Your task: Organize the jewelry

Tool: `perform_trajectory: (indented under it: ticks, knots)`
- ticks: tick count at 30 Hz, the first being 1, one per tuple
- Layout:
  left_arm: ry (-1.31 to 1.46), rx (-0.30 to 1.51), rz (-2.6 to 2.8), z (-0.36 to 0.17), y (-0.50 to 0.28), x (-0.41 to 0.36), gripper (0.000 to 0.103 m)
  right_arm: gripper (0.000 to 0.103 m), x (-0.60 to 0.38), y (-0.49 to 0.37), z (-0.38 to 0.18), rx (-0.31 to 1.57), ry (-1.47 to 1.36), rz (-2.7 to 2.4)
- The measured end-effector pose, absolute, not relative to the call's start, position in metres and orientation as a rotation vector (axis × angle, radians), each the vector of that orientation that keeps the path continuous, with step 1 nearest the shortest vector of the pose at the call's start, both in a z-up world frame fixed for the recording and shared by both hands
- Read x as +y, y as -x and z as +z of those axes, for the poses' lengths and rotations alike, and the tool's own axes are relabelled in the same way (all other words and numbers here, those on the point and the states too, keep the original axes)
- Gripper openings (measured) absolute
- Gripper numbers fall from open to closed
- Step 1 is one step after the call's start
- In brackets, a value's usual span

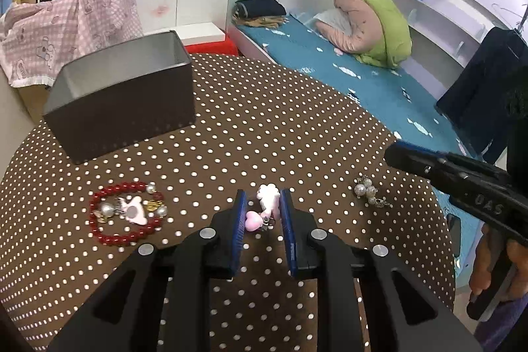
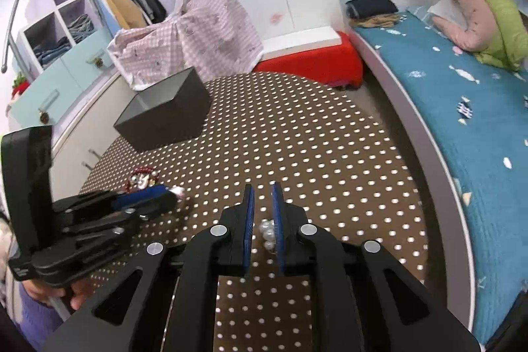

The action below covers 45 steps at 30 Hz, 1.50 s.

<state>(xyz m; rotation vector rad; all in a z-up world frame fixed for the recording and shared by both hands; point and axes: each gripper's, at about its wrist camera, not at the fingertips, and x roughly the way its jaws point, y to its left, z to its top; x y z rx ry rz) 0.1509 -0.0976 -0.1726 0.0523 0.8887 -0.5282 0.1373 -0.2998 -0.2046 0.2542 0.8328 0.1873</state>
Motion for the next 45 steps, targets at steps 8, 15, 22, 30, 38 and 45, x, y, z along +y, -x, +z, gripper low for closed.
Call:
perform_trajectory:
  ticks: [8,15,22,30,38,45]
  knots:
    - [-0.035,0.885,-0.53,-0.171,-0.143,-0.088,0.019,0.055,-0.288,-0.132,-0.225,0.873,-0.175,0.124]
    - [-0.013,0.889,-0.539,-0.169,-0.142,-0.087,0.019,0.023,-0.275,-0.137,-0.235,0.891,-0.107,0.13]
    - [0.017,0.868,-0.565,-0.158,-0.148,-0.076,0.019,0.011,-0.27,-0.141,-0.221,0.872,-0.109,0.15]
    - [0.072,0.807,-0.583,-0.126,-0.165,-0.053,0.019,0.011,-0.257,-0.156,-0.177,0.8,-0.117,0.214]
    - [0.104,0.719,-0.558,-0.075,-0.196,-0.02,0.019,0.011,-0.227,-0.197,-0.111,0.703,-0.101,0.304]
    - [0.159,0.728,-0.499,-0.061,-0.242,0.013,0.019,0.011,-0.191,-0.246,-0.079,0.689,-0.108,0.377]
